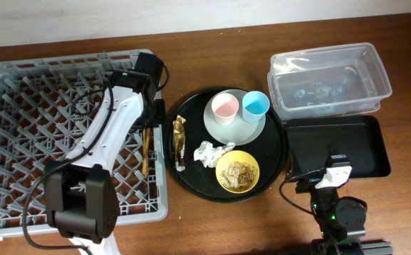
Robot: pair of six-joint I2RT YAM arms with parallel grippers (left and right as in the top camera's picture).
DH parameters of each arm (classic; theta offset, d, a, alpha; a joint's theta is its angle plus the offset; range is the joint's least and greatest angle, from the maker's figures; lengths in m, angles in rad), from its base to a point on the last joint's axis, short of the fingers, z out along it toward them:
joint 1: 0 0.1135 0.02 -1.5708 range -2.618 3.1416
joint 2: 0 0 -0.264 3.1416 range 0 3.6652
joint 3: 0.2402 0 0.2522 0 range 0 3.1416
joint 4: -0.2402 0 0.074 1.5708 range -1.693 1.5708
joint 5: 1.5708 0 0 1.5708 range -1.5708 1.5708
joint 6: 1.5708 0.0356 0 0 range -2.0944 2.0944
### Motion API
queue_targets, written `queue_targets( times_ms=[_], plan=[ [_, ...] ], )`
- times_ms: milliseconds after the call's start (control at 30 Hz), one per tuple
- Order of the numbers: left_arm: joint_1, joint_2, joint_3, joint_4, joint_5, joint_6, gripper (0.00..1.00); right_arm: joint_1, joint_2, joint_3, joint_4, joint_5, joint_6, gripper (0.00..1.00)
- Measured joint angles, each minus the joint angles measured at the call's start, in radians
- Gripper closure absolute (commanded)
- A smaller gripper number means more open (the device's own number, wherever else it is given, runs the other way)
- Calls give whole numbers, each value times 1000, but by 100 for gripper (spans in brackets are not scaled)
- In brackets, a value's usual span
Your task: Sort waste into correct bins and load items into the dishwasher rack
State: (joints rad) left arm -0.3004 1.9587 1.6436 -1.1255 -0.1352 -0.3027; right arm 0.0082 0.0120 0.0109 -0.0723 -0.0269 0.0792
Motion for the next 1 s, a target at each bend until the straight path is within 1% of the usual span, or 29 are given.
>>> queue_targets(
  times_ms=[133, 267, 300, 333, 367, 400, 467, 533, 1000],
  plan=[
    [1, 0, 0, -8, 2, 0, 78, 0, 0, 0, 0, 0, 0, 1],
    [1, -12, 39, -64, 9, 0, 77, 0, 0, 0, 0, 0, -1, 1],
    [1, -25, 43, -65, 11, 0, 77, 0, 0, 0, 0, 0, 0, 1],
    [1, -67, 45, -66, 28, 0, 72, 0, 0, 0, 0, 0, 0, 1],
    [1, -107, 47, -67, 39, 0, 47, 0, 0, 0, 0, 0, 0, 1],
    [0, -157, 51, -68, 50, -1, 1, 0, 0, 0, 0, 0, 0, 1],
    [0, -261, 59, -69, 60, 1, 1, 0, 0, 0, 0, 0, 0, 1],
    [0, -318, 67, -71, 63, -3, 1, 0, 0, 0, 0, 0, 0, 1],
    [0, -326, 69, -71, 72, -3, 1, 0, 0, 0, 0, 0, -1, 1]
  ],
)
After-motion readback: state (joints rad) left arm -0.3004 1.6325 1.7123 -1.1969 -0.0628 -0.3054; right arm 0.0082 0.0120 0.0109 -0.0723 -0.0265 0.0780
